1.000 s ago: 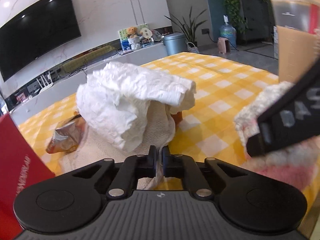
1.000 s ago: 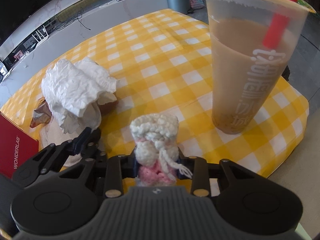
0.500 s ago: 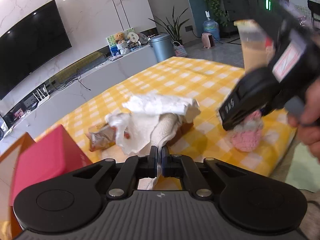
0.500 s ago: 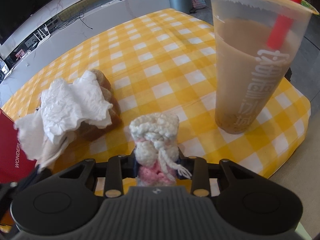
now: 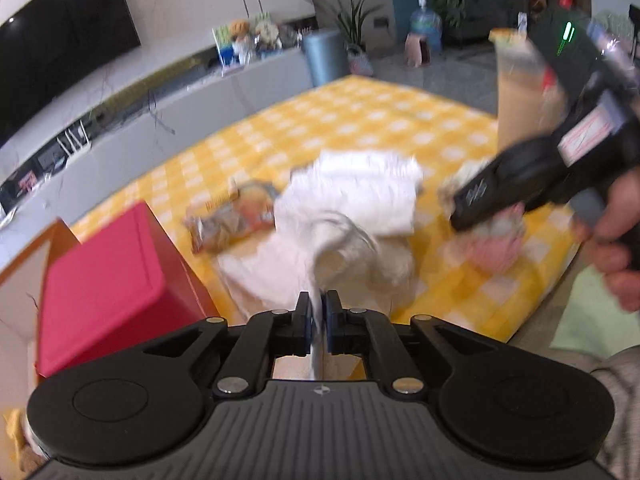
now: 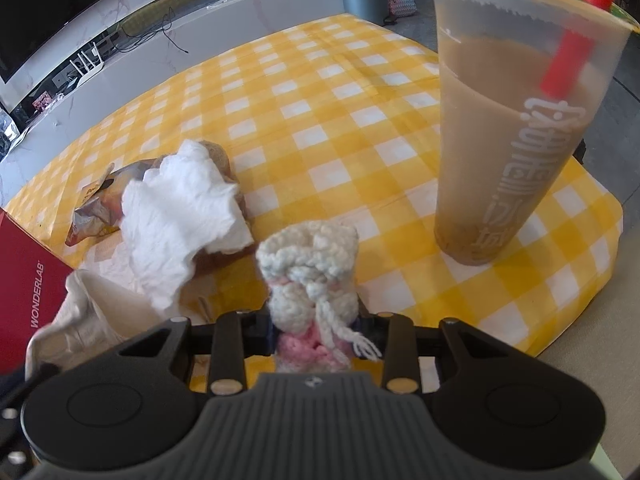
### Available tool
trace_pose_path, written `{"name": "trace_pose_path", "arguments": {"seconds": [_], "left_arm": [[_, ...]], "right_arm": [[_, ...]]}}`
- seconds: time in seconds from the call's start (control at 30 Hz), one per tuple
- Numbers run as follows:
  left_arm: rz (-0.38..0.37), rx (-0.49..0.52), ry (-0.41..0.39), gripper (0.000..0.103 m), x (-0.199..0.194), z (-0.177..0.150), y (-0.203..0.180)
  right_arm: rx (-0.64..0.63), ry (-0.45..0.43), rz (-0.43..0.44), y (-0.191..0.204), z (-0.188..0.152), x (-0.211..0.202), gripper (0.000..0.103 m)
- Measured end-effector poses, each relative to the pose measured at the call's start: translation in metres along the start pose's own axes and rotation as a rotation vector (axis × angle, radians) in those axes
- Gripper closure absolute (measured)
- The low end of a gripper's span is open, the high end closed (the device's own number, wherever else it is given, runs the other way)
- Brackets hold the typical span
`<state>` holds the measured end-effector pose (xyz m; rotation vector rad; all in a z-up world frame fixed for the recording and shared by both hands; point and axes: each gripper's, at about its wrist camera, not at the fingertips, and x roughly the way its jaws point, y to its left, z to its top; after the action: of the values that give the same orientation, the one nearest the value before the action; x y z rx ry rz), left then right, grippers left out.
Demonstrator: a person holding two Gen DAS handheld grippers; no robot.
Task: Organize soft objects
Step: 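Grasp the white cloth with the left tool and lift it off the beige pad, then carry the white cloth with the left tool while the right tool carries the pouch toward the box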
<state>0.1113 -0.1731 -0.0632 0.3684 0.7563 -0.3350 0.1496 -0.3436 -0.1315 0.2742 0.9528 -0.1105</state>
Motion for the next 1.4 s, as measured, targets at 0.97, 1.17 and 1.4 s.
{"name": "trace_pose_path", "arguments": {"seconds": [0.97,1.17,1.4], "left_arm": [[-0.077,-0.205,-0.242,0.098,-0.076,0.028,0.036],[-0.106,-0.308,-0.336,0.098,-0.099,0.042,0.057],[-0.130,-0.340,-0.312,0.098,-0.109,0.046,0.074]], "right_arm": [[-0.035,-0.069,0.053,0.008,-0.005,-0.022,0.074],[0.022,-0.079,0.183,-0.001,-0.005,-0.030,0.074],[0.045,-0.085,0.429,0.009,-0.004,-0.043,0.074]]}}
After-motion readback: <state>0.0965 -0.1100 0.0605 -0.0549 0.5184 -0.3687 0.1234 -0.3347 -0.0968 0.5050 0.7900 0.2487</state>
